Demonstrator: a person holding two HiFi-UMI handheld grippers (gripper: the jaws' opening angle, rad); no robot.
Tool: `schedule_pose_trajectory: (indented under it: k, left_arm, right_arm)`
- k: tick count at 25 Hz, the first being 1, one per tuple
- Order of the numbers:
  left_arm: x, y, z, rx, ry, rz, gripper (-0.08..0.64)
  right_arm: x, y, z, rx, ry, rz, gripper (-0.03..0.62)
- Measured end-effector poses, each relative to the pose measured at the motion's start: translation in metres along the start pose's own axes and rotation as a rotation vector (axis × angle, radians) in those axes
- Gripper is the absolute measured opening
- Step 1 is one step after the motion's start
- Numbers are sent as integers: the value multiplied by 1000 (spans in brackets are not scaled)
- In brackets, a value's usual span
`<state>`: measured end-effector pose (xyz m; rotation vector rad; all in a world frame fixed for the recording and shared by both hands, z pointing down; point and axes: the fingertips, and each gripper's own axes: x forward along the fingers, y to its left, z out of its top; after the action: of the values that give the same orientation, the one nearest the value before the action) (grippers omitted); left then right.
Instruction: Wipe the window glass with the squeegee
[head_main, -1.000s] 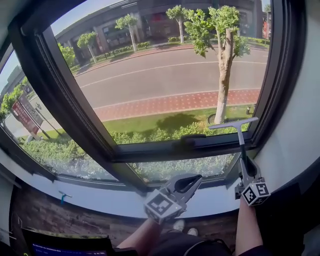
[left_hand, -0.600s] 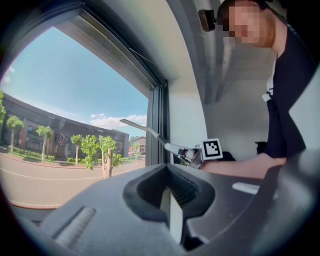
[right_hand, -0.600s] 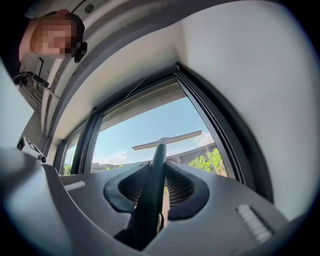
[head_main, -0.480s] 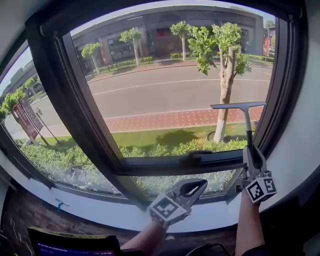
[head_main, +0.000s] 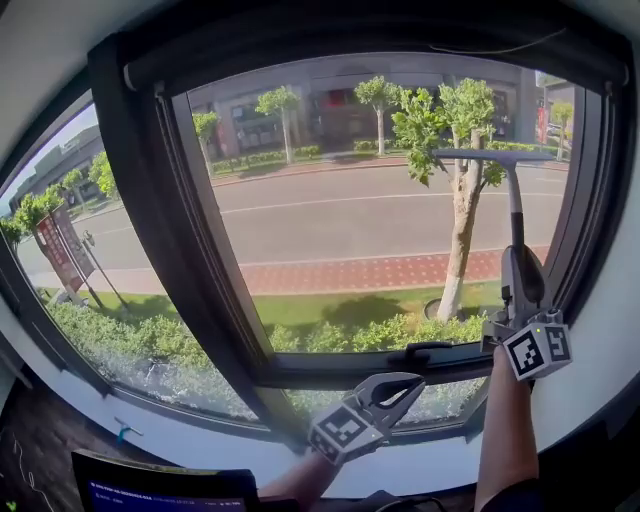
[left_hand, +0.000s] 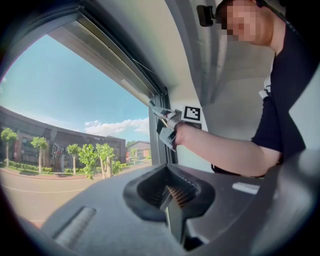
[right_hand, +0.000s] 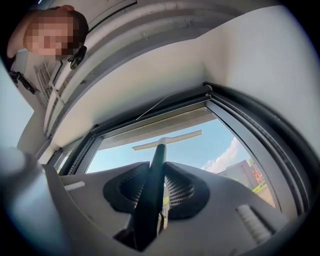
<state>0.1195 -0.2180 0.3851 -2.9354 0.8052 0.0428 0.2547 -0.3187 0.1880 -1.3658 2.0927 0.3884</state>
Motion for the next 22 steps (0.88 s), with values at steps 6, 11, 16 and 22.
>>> schedule_pose_trajectory:
  k: [6,11,16,22]
  left_arm:
    - [-17,20,17,45,-15,13,3]
    - [-29,23,25,67,-24,24,3]
    - [-39,23,28,78,-23,26,2]
    - [-47,29,36,74,-33,44,3]
  right_arm:
    - [49,23,31,-30,-79,34,99]
    - [78,25,45,-18,-101,37,99]
    - [104,29,56,-25,-120,32,98]
    - [125,24,75,-23,-145,40,98]
